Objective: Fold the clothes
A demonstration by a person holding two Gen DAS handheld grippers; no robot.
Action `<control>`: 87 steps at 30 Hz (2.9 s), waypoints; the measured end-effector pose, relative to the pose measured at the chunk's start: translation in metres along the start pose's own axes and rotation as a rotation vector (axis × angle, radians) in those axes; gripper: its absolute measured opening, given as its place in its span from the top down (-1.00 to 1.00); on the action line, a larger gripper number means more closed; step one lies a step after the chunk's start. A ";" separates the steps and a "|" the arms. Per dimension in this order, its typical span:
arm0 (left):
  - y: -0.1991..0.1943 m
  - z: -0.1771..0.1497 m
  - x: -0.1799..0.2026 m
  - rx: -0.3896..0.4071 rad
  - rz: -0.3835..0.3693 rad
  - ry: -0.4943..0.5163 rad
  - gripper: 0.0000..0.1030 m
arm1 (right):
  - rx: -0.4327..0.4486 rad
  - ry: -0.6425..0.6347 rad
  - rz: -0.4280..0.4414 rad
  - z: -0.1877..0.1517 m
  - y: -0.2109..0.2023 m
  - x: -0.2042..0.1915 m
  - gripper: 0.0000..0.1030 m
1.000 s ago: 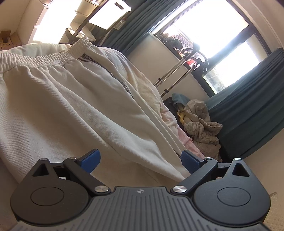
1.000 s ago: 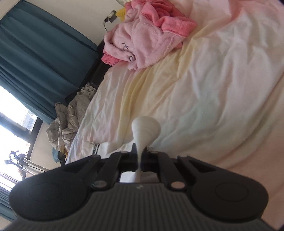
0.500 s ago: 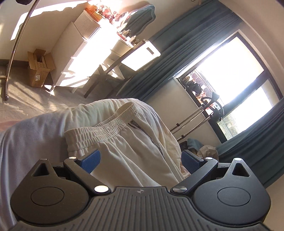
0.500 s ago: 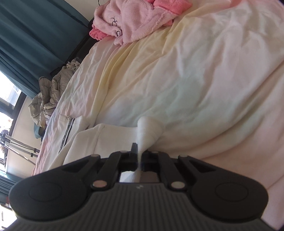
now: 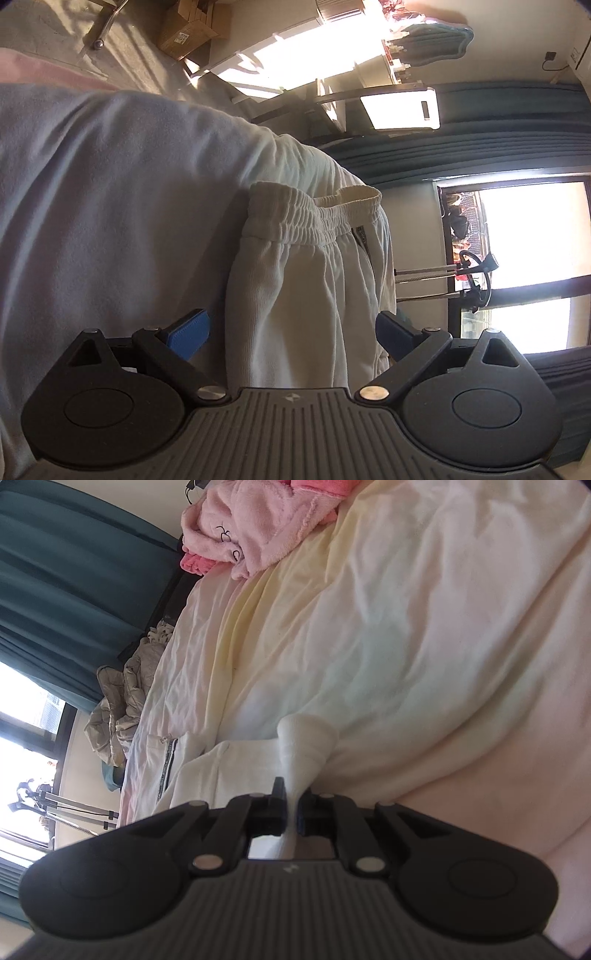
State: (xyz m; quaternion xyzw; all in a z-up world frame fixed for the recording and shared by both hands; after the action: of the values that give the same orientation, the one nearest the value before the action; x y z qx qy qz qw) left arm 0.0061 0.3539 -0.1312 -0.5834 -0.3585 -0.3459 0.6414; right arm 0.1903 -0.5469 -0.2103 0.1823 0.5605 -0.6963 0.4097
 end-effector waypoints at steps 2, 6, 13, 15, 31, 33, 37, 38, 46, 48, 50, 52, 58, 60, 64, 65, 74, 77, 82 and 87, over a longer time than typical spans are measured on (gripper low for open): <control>0.012 -0.004 -0.011 -0.036 0.011 -0.047 -0.81 | 0.002 -0.014 -0.009 -0.001 0.001 -0.001 0.83; 0.034 -0.010 -0.019 -0.091 0.049 -0.073 -0.62 | 0.000 -0.025 -0.006 -0.001 0.003 -0.002 0.83; 0.042 -0.019 -0.016 -0.119 0.096 -0.016 -0.62 | -0.004 -0.057 -0.002 -0.004 0.003 -0.006 0.81; 0.043 -0.017 -0.020 -0.119 0.100 -0.041 -0.61 | -0.007 -0.056 -0.003 -0.005 0.003 -0.006 0.80; 0.039 -0.005 0.003 -0.096 0.127 0.007 0.70 | 0.058 -0.132 0.029 0.004 -0.001 -0.018 0.92; 0.026 -0.004 0.023 -0.096 0.070 0.029 0.72 | 0.077 -0.102 0.075 0.009 -0.010 -0.023 0.93; 0.000 -0.009 0.065 -0.114 -0.090 0.117 0.73 | 0.187 -0.060 0.150 0.025 -0.049 -0.040 0.94; -0.005 -0.011 0.071 -0.121 -0.128 0.136 0.73 | 0.217 -0.052 0.167 0.029 -0.059 -0.045 0.94; 0.032 -0.003 0.086 -0.199 -0.170 0.070 0.74 | 0.252 -0.147 0.085 0.041 -0.052 -0.073 0.94; 0.050 0.000 0.107 -0.196 -0.185 0.106 0.73 | 0.263 -0.206 0.073 0.048 -0.041 -0.103 0.94; 0.075 0.005 0.131 -0.185 -0.215 0.127 0.73 | 0.275 -0.257 0.066 0.055 -0.029 -0.134 0.94; 0.106 0.009 0.155 -0.167 -0.221 0.148 0.73 | 0.294 -0.315 0.057 0.064 -0.009 -0.175 0.94; 0.227 0.010 0.197 -0.113 -0.135 0.223 0.73 | 0.344 -0.551 -0.050 0.064 0.096 -0.273 0.94; 0.266 0.012 0.206 -0.097 -0.115 0.261 0.73 | 0.350 -0.616 -0.082 0.060 0.141 -0.290 0.94; 0.337 0.008 0.223 -0.074 -0.114 0.383 0.71 | 0.332 -0.715 -0.140 0.050 0.229 -0.301 0.94; 0.351 0.006 0.222 -0.073 -0.098 0.402 0.71 | 0.321 -0.745 -0.155 0.048 0.249 -0.299 0.94; 0.384 -0.005 0.218 -0.072 0.019 0.530 0.62 | 0.238 -0.770 -0.120 0.034 0.326 -0.267 0.93; 0.374 -0.007 0.220 -0.071 0.019 0.552 0.39 | 0.223 -0.758 -0.119 0.034 0.319 -0.267 0.89; 0.320 -0.031 0.219 -0.092 -0.170 0.502 -0.58 | 0.200 -0.710 -0.063 0.026 0.280 -0.266 0.18; 0.254 -0.075 0.195 -0.109 -0.320 0.374 -0.72 | 0.182 -0.669 0.003 0.011 0.219 -0.259 -0.02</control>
State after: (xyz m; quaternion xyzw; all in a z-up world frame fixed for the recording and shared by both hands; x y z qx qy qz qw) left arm 0.3274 0.2945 -0.0951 -0.4788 -0.3024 -0.5636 0.6014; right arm 0.5167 -0.4701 -0.1605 -0.0195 0.3307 -0.7640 0.5537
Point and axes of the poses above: each gripper's, at about its wrist camera, not at the fingertips, and y roughly the way its jaws point, x to its right, z to its top, the point moved 10 cm from there along y, roughly the way its jaws point, and after that the axes turned 1 degree about -x, right-handed, at the moved point
